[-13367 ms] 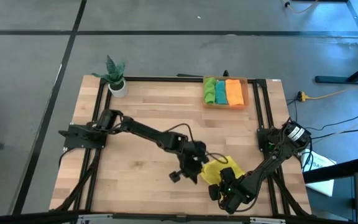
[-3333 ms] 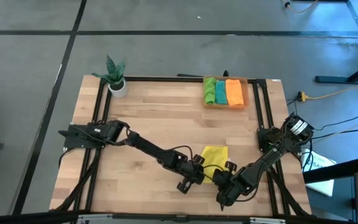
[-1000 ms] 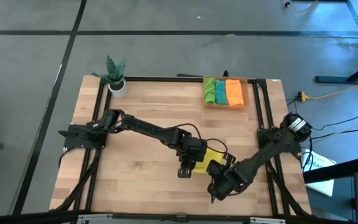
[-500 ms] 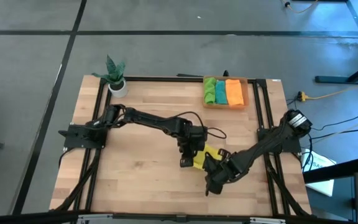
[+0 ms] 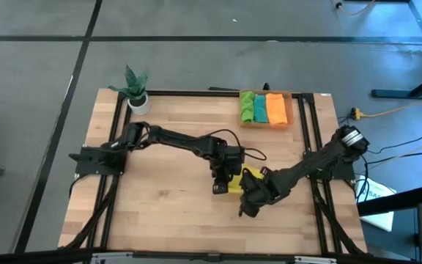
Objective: Roll microfiber towels into tight, uniform cylinder then place into a basket
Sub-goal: Fold the yellow towel
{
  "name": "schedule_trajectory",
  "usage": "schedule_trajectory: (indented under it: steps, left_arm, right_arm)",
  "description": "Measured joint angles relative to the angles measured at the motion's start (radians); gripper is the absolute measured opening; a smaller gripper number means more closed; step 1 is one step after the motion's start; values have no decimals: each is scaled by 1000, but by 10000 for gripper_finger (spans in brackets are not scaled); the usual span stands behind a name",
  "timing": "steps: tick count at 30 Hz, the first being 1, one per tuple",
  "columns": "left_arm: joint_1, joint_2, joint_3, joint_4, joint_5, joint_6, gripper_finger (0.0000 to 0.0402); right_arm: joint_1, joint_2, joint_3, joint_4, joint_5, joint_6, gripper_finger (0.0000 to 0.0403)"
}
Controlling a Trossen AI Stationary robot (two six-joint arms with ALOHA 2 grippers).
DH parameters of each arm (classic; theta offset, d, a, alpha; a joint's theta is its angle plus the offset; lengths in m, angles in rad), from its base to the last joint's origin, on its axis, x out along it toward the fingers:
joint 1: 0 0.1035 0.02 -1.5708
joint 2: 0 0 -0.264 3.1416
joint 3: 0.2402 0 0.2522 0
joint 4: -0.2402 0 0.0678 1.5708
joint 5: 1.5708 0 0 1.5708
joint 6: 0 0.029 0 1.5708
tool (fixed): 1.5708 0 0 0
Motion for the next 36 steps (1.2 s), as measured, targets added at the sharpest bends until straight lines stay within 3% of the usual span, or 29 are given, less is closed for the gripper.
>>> schedule_trajectory:
  steps: [5,10,15,20,24,36]
  left_arm:
    - [24,0,0,-37,76,-3,0]
    - [39,0,0,-93,136,-2,0]
    - [41,22,-16,-89,130,24,0]
    - [38,36,-19,-46,-24,26,0]
    - [39,36,-19,9,-77,26,0]
    - [40,39,-17,-52,3,27,0]
  right_arm:
    - [-32,1,-73,148,-128,-31,0]
    - [-36,0,-89,248,-157,-88,0]
    - [-42,-2,-89,254,-163,-94,0]
    - [-44,-9,-89,232,-83,-76,0]
    - [-42,-10,-89,222,-83,-71,0]
    - [-29,-45,-89,133,170,-25,0]
